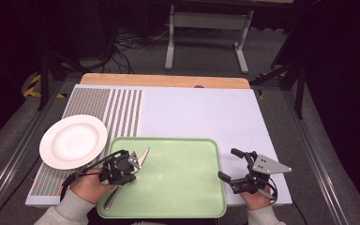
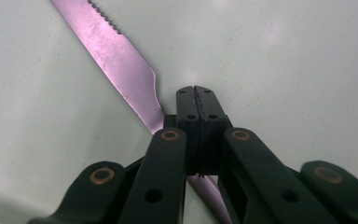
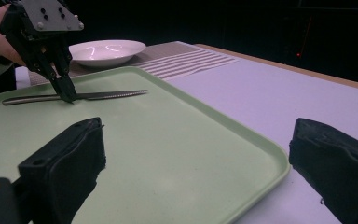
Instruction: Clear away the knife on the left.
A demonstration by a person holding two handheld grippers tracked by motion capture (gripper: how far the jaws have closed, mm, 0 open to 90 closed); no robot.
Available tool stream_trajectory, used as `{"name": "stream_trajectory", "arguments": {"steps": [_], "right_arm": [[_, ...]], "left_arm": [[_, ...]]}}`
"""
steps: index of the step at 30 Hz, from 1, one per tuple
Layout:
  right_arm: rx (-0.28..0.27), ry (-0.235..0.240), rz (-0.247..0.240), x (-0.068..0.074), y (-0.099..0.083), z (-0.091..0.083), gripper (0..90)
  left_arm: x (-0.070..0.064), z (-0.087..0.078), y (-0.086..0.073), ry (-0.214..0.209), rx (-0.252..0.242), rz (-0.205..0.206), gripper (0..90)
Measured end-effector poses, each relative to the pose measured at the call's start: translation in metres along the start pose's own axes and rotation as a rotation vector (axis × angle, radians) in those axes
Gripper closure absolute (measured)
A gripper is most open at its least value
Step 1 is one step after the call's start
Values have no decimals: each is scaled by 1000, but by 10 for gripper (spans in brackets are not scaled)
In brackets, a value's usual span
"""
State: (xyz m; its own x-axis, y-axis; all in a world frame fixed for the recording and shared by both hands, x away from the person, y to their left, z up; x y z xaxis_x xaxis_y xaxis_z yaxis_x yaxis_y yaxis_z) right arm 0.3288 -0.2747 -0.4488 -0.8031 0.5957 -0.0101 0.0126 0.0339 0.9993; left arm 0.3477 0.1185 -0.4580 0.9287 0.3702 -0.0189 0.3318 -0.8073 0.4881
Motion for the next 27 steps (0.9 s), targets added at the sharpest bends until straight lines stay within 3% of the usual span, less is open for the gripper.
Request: {"name": "stream_trajectory", "arguments": {"steps": [9,14,27], "right_arm": [[2,0,2,0,0,0,40],[1,-1,-2,0,0,0,40],[1,6,0,-2,1,3,40]], "left_arm": [[7,-3,-7,-12,-11,-46,898],[9,-5,-11,-7,-18,-57,898],[17,-11,-23,2,-40,-131,898]]}}
Point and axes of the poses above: each handheld gripper's, and its own axes: z roughly forward along the jaws, y roughly out of its top, x roughly to its left, the point moved 3 cm from there along z, roughly forward along the jaws, and after that the axes turned 11 degrees about -x, right-handed, at the moved point
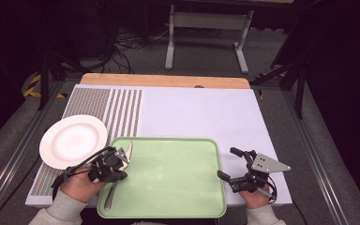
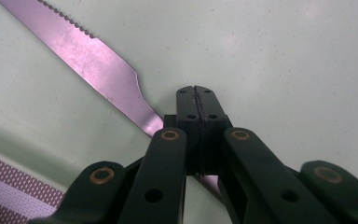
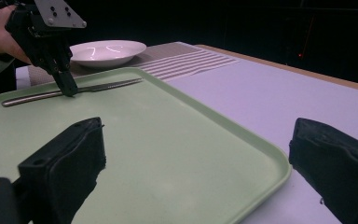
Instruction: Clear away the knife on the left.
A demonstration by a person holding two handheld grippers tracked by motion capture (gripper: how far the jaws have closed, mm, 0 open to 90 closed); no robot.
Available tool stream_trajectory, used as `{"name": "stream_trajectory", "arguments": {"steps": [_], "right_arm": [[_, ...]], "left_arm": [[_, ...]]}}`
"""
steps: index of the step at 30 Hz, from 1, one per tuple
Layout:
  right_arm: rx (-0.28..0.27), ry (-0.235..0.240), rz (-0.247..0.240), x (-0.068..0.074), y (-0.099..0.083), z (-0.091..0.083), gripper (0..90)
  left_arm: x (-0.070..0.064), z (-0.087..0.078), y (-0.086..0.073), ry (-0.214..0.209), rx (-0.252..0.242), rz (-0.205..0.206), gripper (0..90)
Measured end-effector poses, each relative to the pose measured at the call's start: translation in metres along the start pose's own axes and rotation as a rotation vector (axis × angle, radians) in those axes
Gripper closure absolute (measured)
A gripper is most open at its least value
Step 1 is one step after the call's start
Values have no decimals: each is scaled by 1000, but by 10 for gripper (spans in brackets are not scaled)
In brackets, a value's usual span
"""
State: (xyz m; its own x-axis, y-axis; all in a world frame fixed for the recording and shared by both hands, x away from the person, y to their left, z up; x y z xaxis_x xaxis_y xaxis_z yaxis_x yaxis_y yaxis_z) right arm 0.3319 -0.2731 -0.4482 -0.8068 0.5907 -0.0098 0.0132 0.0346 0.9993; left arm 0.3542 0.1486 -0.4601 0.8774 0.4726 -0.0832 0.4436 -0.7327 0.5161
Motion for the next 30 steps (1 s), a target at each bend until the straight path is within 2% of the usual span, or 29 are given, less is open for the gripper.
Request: {"name": "stream_trajectory", "arguments": {"steps": [16,30], "right_arm": [[0,0,-1,0,0,1,40],[0,1,-1,0,0,0,40]], "left_arm": [[6,-5,-9,15,-10,-90,898],[9,-7,-12,25,-10,-113,898]]}}
Point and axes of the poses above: each handheld gripper's, and its own axes: z roughly forward along the jaws, y roughly out of its top, x roughly to its left, the point moved 3 cm from there along z, roughly forward along the jaws, and after that the axes turned 11 degrees about -x, right-handed, at the moved point
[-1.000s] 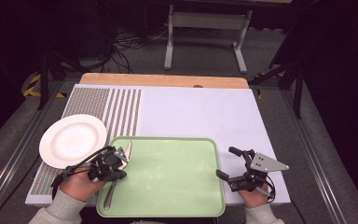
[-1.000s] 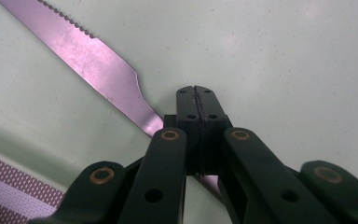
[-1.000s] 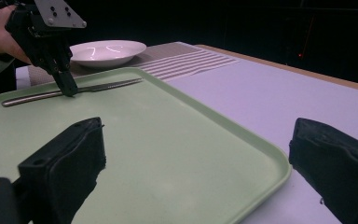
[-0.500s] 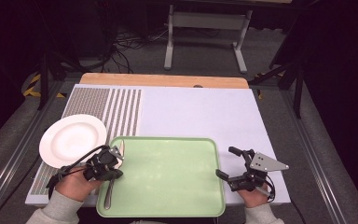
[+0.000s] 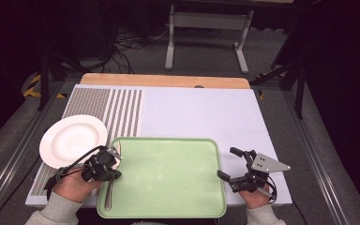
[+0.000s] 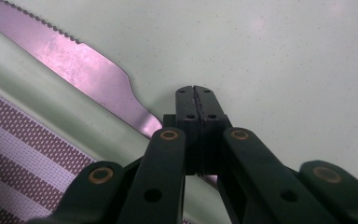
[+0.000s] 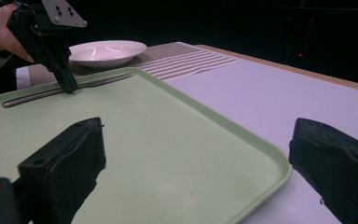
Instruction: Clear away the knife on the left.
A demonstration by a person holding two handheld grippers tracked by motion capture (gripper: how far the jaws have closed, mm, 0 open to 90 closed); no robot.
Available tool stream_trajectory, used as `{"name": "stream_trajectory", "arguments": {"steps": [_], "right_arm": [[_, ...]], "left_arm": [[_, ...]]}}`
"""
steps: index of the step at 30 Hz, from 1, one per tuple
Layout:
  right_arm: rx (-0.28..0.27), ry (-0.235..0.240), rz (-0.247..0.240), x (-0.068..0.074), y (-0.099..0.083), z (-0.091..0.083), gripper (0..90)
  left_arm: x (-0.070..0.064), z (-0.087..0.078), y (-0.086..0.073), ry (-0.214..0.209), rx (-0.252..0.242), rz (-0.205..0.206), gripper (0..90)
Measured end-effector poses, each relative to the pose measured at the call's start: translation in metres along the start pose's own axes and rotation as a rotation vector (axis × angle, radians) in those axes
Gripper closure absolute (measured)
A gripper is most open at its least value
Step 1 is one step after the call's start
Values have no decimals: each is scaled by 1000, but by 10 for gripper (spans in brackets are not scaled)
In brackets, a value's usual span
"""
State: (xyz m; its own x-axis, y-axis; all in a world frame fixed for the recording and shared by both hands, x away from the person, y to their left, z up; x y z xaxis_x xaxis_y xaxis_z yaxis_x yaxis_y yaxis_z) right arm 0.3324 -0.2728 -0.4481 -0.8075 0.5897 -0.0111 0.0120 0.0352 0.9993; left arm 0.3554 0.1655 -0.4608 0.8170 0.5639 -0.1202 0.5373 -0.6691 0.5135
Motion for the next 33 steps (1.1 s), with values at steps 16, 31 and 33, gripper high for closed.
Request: {"name": "stream_trajectory", "arguments": {"steps": [16,31,33], "right_arm": [[1,2,-2,1,0,1,40],[-1,5,0,1,0,1,40],[-1,5,0,2,1,1,40]], "left_arm": [[-2,-21,9,-81,-216,18,317],[-2,-56,8,-88,-429,70,168],[-2,-60,7,-81,-452,93,140]]}}
Point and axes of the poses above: each handheld gripper's, and its own axes: z roughly forward along the jaws, y roughly out of its top, x roughly to its left, the point moved 3 cm from there along z, roughly forward along the jaws, and after that the axes turned 11 degrees about -x, right-handed, at the moved point
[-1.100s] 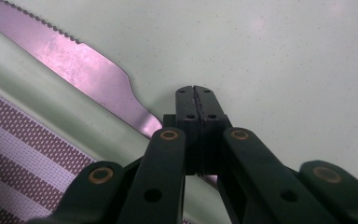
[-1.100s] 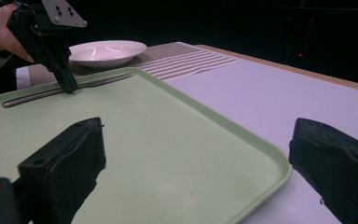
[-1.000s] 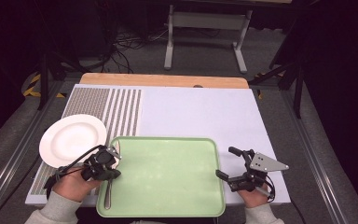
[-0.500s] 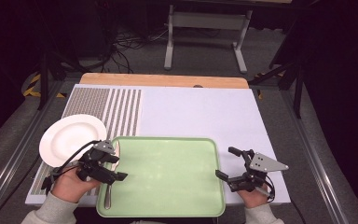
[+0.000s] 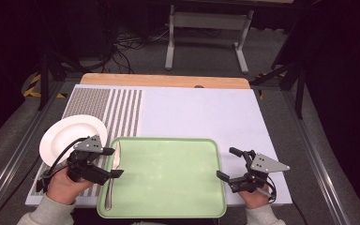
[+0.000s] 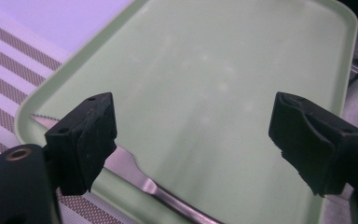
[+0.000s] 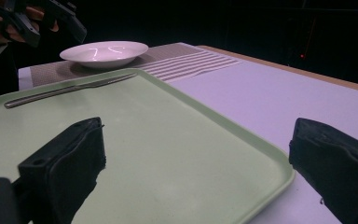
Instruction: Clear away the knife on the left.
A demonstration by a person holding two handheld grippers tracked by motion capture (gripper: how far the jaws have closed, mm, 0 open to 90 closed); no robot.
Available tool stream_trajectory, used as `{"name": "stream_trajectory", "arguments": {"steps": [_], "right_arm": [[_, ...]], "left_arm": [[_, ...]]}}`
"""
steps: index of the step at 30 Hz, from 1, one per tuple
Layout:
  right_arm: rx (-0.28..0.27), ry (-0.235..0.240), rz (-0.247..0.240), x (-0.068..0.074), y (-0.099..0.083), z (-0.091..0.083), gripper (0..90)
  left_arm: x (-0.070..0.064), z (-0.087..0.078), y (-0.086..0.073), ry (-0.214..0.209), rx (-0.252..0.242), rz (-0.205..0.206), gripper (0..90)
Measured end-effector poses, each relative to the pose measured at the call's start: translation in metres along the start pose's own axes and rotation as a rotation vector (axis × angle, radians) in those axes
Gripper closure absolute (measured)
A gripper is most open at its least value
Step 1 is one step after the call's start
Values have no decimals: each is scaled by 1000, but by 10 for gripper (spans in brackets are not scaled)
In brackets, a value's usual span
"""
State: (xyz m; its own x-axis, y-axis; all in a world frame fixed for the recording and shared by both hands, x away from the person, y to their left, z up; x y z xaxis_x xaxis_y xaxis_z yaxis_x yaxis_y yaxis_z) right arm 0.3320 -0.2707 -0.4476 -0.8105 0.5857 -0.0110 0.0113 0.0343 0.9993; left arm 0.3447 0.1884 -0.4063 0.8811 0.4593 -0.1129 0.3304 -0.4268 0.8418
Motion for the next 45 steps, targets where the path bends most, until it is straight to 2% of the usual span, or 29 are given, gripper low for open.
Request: {"name": "stream_trajectory", "arguments": {"steps": [2,3,5,6,7,8,11,13,14,15,19,20,21,25,26,28,34,35,40,45], "right_arm": [[-2,0,3,0,0,0,40],[-2,0,3,0,0,0,40],[-3,0,3,0,0,0,40],[-2,-2,0,0,0,0,40],[-3,0,2,0,0,0,40],[-3,0,2,0,0,0,40],[-3,-2,0,0,0,0,39],[-3,-1,2,0,0,0,39],[-3,-1,2,0,0,0,39],[-3,-1,3,0,0,0,39],[-1,1,5,0,0,1,39],[1,0,5,0,0,1,39],[1,0,5,0,0,1,39],[2,-2,5,0,0,1,38],[2,-2,5,0,-1,1,38],[3,-2,7,0,-1,1,38],[1,-5,10,-1,-1,1,38],[2,-5,11,-1,-2,1,38],[5,-6,13,0,-2,1,38],[5,-5,16,-1,-3,2,38]], "left_arm": [[-2,-5,0,-3,-41,44,131],[-2,-5,0,-3,-41,44,124],[-3,-10,-2,-9,-89,60,111],[-3,-11,-2,-13,-104,61,65],[-3,-14,-4,-6,-137,73,58],[-3,-14,-4,-6,-137,73,60],[-3,-21,-11,-13,-231,80,61],[-1,-26,-17,3,-305,82,62],[-1,-26,-17,3,-305,82,60],[1,-28,-21,9,-350,86,60],[5,-34,-32,19,-441,68,44],[5,-34,-32,19,-441,68,38],[7,-36,-39,35,-461,69,31],[12,-36,-51,52,-465,66,39],[14,-35,-55,56,-474,55,39],[17,-36,-64,62,-490,66,33],[18,-38,-79,54,-541,57,14],[18,-38,-84,73,-525,73,15],[18,-36,-91,100,-499,80,7],[19,-31,-93,108,-490,79,3]]}}
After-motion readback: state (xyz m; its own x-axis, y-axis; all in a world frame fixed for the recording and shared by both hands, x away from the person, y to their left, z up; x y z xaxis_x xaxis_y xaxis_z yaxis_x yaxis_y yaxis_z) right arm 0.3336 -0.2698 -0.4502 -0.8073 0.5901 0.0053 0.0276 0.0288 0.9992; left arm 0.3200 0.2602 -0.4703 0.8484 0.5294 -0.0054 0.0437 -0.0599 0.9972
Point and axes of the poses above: each handheld gripper's, and its own axes: z roughly forward along the jaws, y roughly out of its top, x roughly to its left, the point moved 3 cm from there along z, roughly forward along the jaws, and after that the axes turned 11 degrees about -x, right-handed, at the moved point
